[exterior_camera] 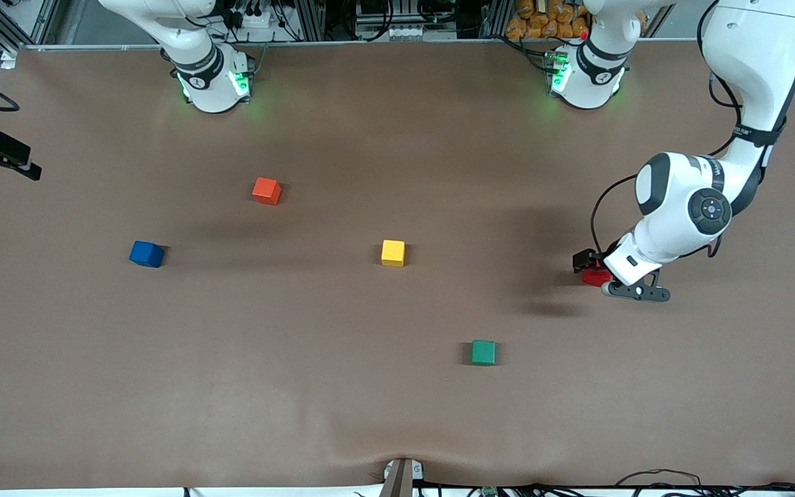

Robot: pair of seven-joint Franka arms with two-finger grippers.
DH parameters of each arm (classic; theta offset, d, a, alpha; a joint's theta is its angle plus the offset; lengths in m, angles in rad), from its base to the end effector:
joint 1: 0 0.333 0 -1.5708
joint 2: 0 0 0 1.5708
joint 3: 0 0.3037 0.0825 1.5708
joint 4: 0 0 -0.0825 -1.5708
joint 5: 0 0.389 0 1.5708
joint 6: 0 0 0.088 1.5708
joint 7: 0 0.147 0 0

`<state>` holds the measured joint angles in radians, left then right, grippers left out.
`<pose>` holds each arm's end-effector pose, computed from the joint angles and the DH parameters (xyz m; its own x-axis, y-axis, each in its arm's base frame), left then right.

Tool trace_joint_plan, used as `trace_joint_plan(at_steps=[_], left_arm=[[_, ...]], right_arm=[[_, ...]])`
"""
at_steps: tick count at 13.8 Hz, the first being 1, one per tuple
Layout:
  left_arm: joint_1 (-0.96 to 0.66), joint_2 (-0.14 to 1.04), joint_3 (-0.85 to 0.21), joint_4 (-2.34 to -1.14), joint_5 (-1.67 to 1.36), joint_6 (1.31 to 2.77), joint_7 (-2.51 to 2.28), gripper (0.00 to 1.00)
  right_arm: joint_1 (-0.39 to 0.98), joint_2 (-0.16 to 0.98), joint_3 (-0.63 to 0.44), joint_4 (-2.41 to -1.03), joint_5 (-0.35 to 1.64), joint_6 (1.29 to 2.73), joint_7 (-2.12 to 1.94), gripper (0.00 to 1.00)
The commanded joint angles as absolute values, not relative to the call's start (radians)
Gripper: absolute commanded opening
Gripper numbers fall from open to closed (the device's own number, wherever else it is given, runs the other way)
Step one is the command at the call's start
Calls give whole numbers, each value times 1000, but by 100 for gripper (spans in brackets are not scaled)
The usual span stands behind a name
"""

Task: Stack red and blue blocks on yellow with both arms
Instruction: 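Close the left gripper on the red cube and lift it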

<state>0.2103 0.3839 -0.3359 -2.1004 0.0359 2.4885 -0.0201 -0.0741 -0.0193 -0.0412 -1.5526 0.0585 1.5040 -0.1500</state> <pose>0.5799 -0.0767 0.1919 0.9939 -0.1079 0.0247 -0.1099 -0.9887 0.1016 0.5433 -0.0541 0.5860 0.9991 0.0384 -0.0200 0.0371 -0.9973 -0.0629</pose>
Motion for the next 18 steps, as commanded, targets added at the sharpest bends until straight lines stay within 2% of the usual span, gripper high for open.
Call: trace_joint_plan(at_steps=[1,3,6,17,18], left_arm=[[210,438,-333,-2053,54,2513,-20,100],[213,480,-333,-2019,54,2534,-20,100],[216,479,-331,-2020,54,2534,-18,100],[230,471,-330,-2072,210,2482,-17,100],[230,471,-330,-2075,221,2480,-15,96]], right_arm=[[-94,-2,-32,-1529,51,1491,-149,100],[-94,-2,-32,-1529,51,1491,-147,100],[-94,-2,-32,-1529,51,1491,-147,100],[-95,-2,-32,-1529,51,1491,-147,100],[-95,-2,-32,-1529,52,1491,-147,100]])
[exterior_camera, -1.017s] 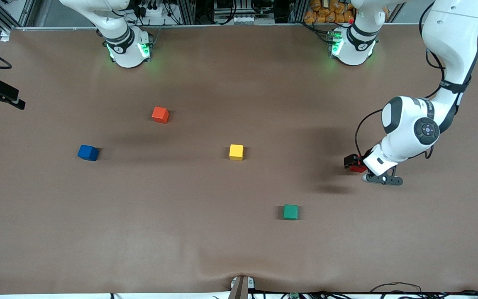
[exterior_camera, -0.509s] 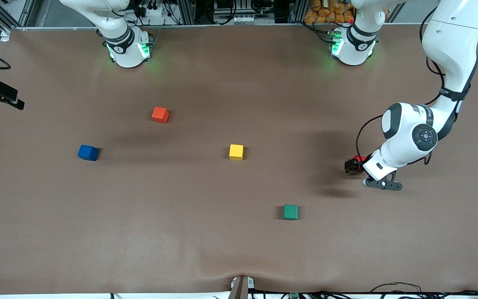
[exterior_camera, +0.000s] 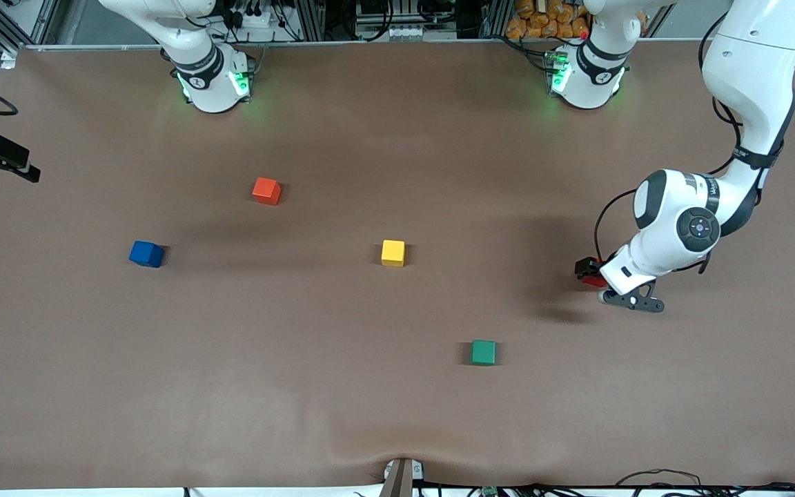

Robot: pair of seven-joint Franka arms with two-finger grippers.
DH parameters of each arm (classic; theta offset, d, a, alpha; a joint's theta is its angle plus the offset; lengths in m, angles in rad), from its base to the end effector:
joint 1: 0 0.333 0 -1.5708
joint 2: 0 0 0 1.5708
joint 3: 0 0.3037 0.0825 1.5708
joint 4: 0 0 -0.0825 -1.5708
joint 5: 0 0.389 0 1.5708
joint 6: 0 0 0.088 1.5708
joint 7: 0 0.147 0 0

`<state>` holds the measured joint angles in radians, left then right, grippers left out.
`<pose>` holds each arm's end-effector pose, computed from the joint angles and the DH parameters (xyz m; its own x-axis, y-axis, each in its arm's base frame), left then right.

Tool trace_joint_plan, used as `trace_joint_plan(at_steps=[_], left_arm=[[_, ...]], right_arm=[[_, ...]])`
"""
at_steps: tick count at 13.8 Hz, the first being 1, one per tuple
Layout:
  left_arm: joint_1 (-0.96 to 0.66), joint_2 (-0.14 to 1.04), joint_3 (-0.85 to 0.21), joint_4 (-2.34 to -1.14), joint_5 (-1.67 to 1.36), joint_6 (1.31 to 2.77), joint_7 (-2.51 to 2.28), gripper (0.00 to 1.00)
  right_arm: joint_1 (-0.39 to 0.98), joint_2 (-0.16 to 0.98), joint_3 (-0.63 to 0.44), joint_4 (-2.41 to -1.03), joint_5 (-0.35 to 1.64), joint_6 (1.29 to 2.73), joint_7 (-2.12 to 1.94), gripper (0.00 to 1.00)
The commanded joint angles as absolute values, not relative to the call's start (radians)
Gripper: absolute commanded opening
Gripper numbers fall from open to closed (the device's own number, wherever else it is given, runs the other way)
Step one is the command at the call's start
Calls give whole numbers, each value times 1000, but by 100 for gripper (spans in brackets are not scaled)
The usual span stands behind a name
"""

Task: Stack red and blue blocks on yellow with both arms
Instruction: 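Close the left gripper on the red cube and lift it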

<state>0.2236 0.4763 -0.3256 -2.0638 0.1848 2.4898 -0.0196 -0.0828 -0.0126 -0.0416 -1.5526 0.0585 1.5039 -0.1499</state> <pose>0.5826 -0.0626 0.1540 0.9802 -0.1974 -0.0155 -0.1967 -0.9797 0.0378 0.5444 -0.0592 0.5823 0.9992 0.0292 -0.0268 0.0275 -0.9976 -0.0637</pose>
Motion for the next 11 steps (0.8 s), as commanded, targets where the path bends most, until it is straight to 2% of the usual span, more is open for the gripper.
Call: trace_joint_plan(at_steps=[1,3,4,6,11], left_arm=[[230,472,-330,-2079,228,2471,-9,86],[232,474,-330,-2080,232,2465,-3,68],[232,474,-330,-2079,232,2465,-3,50],[232,474,-330,-2076,232,2465,-2,0],[222,442,-341,-2051,216,2444,-17,0]], right_arm=[[-95,-2,-32,-1529,51,1491,-147,100],[-95,-2,-32,-1529,52,1491,-147,100],[-95,-2,-32,-1529,51,1491,-147,100],[-95,-2,-32,-1529,51,1491,-147,100],[-95,2,-32,-1529,51,1491,-149,100]])
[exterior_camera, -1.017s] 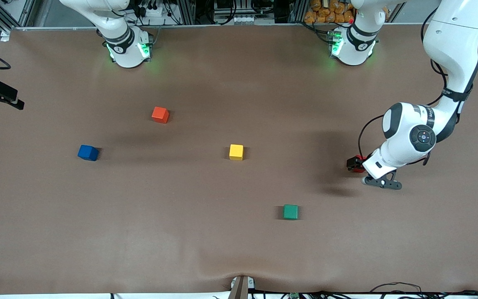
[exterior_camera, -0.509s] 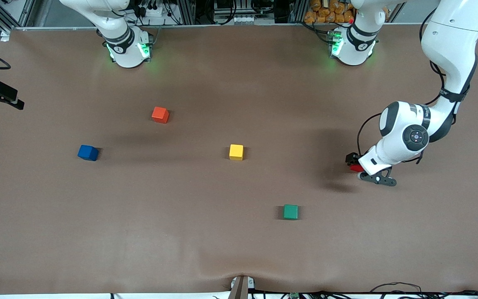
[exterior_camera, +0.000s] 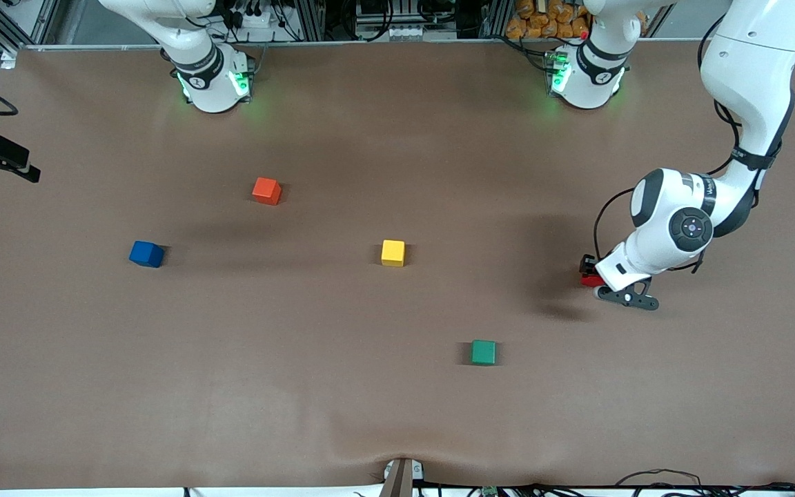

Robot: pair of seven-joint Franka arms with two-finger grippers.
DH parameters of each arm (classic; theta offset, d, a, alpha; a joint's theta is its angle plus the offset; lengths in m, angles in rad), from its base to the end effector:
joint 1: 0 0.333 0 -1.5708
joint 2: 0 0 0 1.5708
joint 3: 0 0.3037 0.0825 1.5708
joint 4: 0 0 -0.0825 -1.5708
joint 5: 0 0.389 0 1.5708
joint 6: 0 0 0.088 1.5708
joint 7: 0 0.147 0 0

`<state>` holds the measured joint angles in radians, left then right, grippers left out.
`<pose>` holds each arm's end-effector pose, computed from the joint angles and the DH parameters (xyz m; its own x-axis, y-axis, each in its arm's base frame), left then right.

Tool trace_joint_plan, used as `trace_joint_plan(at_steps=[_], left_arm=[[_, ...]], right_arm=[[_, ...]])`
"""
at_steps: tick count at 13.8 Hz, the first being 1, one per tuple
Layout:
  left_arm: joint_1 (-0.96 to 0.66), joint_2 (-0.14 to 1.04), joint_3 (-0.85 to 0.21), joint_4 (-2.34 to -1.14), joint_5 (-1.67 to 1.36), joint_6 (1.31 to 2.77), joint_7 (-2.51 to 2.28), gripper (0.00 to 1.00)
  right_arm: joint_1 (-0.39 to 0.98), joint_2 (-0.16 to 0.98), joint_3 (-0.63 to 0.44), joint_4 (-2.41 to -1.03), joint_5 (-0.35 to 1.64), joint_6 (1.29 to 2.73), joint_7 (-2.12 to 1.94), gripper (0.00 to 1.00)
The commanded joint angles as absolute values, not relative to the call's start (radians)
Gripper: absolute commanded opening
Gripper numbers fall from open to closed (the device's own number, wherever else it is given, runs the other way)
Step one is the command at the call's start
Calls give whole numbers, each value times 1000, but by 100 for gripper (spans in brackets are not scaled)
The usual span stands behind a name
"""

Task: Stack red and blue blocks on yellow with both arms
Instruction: 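Carry the red cube with the left gripper above the yellow cube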

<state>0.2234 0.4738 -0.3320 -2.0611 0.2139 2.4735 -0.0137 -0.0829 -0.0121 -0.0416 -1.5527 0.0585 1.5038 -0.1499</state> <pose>0.5817 -0.0653 0.1556 0.9725 -0.2314 -0.0245 -0.2309 -0.9727 0.0215 0.5445 -0.0593 0.5820 0.9992 0.0291 -0.0275 0.0273 -0.9976 -0.0638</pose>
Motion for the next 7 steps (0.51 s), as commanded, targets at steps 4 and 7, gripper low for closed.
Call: trace_joint_plan(at_steps=[4,7], left_arm=[[219,429,-437,-1942,196,2303,-165,0],[163,449,-497,-1835,195,2220,-395,0]], right_arm=[[-100,2,-32,-1526,51,1493,-150,100],[-101,3,-32,-1526,26,1496,-149,100]])
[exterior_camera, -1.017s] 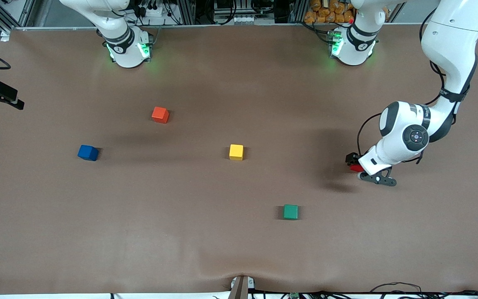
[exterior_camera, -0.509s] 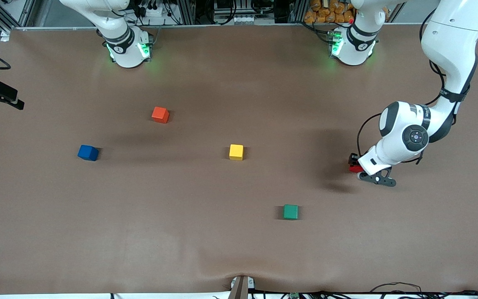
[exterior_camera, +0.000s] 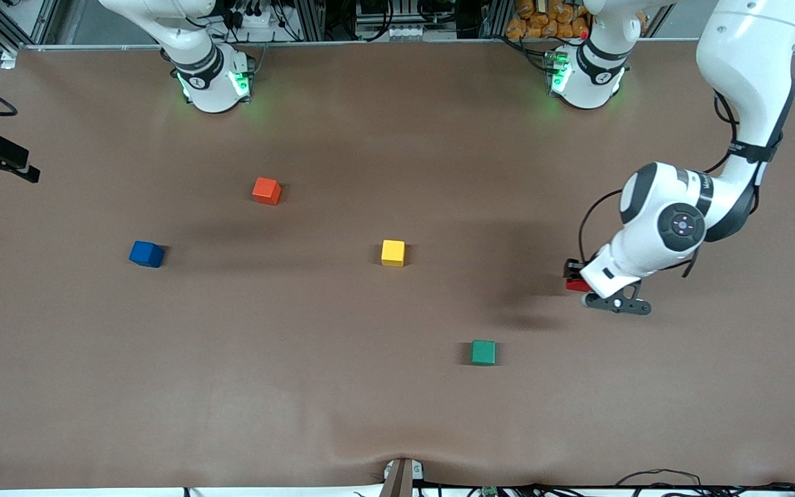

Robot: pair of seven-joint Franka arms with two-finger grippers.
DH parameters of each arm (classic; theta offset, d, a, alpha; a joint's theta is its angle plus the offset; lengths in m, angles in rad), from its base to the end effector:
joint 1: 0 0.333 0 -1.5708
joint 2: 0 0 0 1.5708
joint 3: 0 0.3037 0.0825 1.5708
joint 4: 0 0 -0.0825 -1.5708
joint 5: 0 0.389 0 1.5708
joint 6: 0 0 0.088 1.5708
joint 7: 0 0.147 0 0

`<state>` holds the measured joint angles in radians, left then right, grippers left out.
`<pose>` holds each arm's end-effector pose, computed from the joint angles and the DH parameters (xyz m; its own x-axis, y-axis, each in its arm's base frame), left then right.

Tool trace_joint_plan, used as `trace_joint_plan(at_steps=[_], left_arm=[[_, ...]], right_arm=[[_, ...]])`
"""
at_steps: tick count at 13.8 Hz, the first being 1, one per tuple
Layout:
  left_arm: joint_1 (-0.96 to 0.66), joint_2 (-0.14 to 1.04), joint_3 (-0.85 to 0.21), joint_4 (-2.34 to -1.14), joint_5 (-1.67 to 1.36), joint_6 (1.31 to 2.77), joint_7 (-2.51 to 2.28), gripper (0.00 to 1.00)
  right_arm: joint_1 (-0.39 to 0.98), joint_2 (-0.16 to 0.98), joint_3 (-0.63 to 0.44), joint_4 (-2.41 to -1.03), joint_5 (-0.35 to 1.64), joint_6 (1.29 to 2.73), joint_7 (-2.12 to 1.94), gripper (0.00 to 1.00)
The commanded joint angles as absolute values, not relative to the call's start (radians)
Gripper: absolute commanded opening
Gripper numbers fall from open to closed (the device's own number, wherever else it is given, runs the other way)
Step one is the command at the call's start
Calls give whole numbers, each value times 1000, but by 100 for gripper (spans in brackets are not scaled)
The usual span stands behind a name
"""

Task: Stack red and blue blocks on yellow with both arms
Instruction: 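Carry the red cube with the left gripper above the yellow cube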

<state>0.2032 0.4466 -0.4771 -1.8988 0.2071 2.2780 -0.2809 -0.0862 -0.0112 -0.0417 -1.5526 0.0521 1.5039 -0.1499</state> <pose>0.6061 -0.1527 0.2338 0.9958 -0.0903 -0.0181 -0.0895 -0.9952 0.0405 0.5444 -0.0621 0.5815 0.9993 0.0253 -0.0291 0.0236 -0.9981 -0.0575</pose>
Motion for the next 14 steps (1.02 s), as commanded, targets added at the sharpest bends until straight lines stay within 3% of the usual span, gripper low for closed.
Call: trace_joint_plan(at_steps=[1,10,14], left_arm=[[123,465,-497,-1809,193,2217,-463,0],[-171,566,-483,-1563,196,2134,-784,0],[-280,676,-463,-1419,204,2095,-909,0]], right_arm=[[-100,5,-32,-1526,12,1496,-149,100],[-100,6,-31,-1526,-17,1491,-149,100],[-100,25,-31,-1526,-17,1493,-149,100]])
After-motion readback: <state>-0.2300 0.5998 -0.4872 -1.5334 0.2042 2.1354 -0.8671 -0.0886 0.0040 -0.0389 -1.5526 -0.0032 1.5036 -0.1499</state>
